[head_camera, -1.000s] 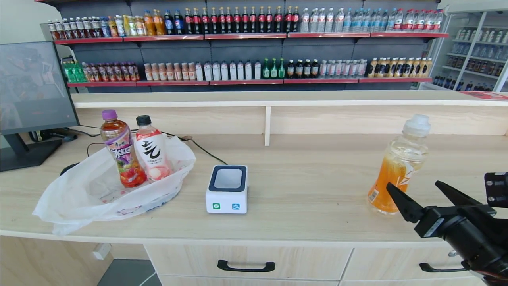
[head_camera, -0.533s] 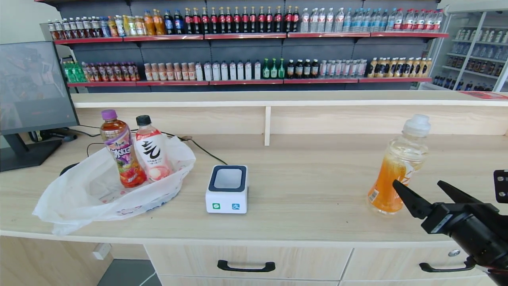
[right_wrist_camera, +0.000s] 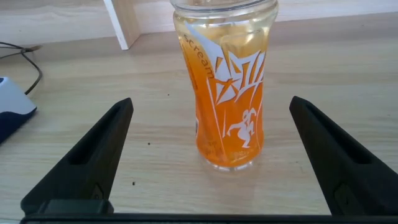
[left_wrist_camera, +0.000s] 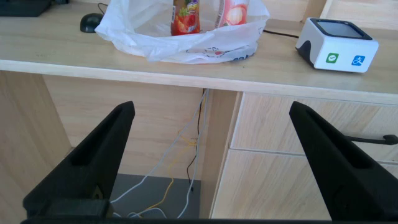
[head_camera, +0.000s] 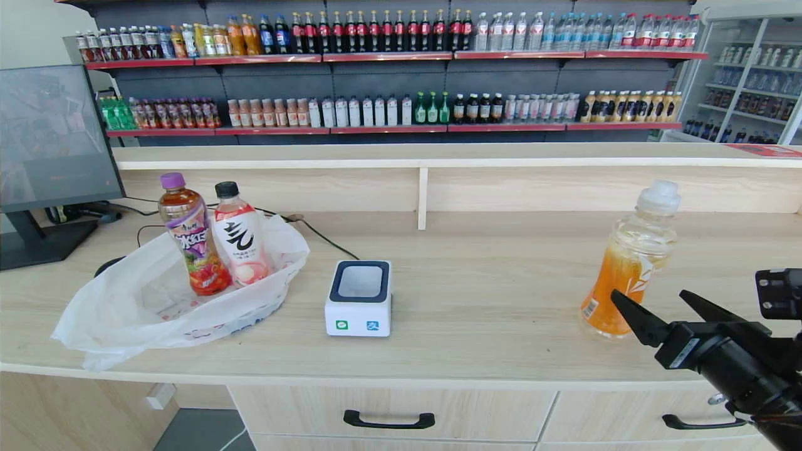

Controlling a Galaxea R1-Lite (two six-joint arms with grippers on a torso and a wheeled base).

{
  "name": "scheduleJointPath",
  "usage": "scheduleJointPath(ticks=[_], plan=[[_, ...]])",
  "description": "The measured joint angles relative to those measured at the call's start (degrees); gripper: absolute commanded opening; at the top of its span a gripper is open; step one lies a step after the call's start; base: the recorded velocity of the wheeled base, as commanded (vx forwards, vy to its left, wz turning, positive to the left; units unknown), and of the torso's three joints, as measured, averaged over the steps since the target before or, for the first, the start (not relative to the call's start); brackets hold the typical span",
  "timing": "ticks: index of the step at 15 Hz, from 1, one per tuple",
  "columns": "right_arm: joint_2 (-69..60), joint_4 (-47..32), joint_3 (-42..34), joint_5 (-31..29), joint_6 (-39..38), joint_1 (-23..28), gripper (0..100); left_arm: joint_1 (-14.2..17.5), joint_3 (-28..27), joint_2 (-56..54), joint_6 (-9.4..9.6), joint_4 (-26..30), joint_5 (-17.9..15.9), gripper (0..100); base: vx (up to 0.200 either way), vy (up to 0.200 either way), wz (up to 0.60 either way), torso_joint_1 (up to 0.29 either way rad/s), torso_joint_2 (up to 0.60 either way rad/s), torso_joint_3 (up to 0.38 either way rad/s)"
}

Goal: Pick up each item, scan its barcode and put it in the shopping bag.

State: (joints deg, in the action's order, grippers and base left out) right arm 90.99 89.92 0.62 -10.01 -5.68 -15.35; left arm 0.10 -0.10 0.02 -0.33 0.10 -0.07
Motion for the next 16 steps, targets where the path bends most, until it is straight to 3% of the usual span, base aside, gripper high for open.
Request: scheduleJointPath(ticks=[16], plan=[[10.41, 0.02, 10.67, -0.02, -3.54, 1.62, 100, -0.05, 0.00, 0.00, -0.07, 0.00, 0.02, 100, 0.000, 0.000, 0.00, 0.000, 0.00, 0.000]])
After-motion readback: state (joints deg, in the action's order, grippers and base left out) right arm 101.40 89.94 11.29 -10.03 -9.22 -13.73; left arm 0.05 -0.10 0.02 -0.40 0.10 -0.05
